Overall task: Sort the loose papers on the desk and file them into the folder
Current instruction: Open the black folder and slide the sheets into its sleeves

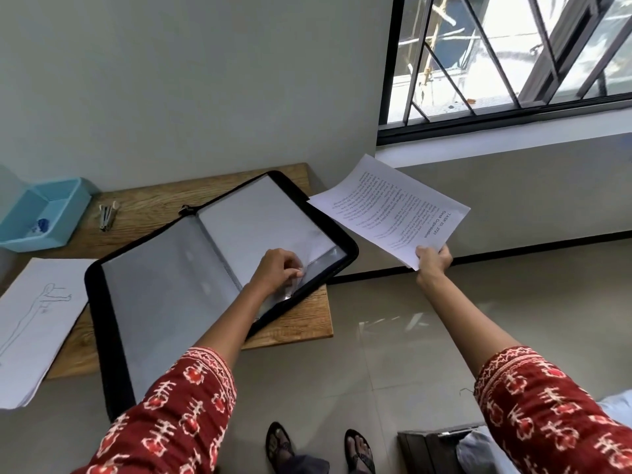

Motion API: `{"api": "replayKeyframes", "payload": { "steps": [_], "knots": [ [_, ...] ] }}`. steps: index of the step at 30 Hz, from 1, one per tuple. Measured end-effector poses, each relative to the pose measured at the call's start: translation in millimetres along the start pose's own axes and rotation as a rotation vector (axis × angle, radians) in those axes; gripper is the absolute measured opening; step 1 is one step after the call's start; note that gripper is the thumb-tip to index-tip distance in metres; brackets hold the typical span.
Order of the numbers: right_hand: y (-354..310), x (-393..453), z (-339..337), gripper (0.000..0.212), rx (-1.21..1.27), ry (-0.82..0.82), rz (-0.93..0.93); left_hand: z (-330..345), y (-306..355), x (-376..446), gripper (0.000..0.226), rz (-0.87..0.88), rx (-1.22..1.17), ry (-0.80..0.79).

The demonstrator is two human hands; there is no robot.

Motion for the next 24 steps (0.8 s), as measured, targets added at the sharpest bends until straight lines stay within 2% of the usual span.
{"api": "replayKeyframes", "payload": {
  "steps": [6,10,14,16,18,19,22,24],
  "knots": [
    [7,-5,-3,0.046,0.035,-0.012,0.005,0,-7,-3,0.014,-0.066,-0.100,0.083],
    [6,-7,-6,0.047,0.043,-0.008,0.001,-6,-10,-7,0.008,-0.146,-0.207,0.216],
    [4,-6,-6,0.048,0.057,0.003,0.014,-20,-49,-24,0.014,-0.430,-0.332,0.403],
    [7,-5,-2,0.048,0.076,0.027,0.032,-29,-80,-43,0.035,-0.626,-0.290,0.435],
    [11,-6,4,0.045,0.070,0.077,0.052,-35,-106,-67,0.080,-0.804,-0.350,0.415],
    [14,-7,8,0.044,0.065,0.096,0.061,-38,-115,-79,0.093,-0.863,-0.412,0.416],
    [25,-14,23,0.043,0.032,0.057,0.093,-56,-135,-115,0.099,-0.959,-0.409,0.487],
    [30,-19,29,0.046,-0.011,0.029,0.102,-57,-147,-131,0.103,-1.030,-0.366,0.466]
  ]
}}
Point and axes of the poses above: each hand's wrist, its own x-axis towards the middle knuckle, its own z-axis out of the palm, y = z × x, the point moved 7 cm from there along x, towards the middle knuckle, and after that the axes turned 2 degrees about -z, right-handed, at the moved point
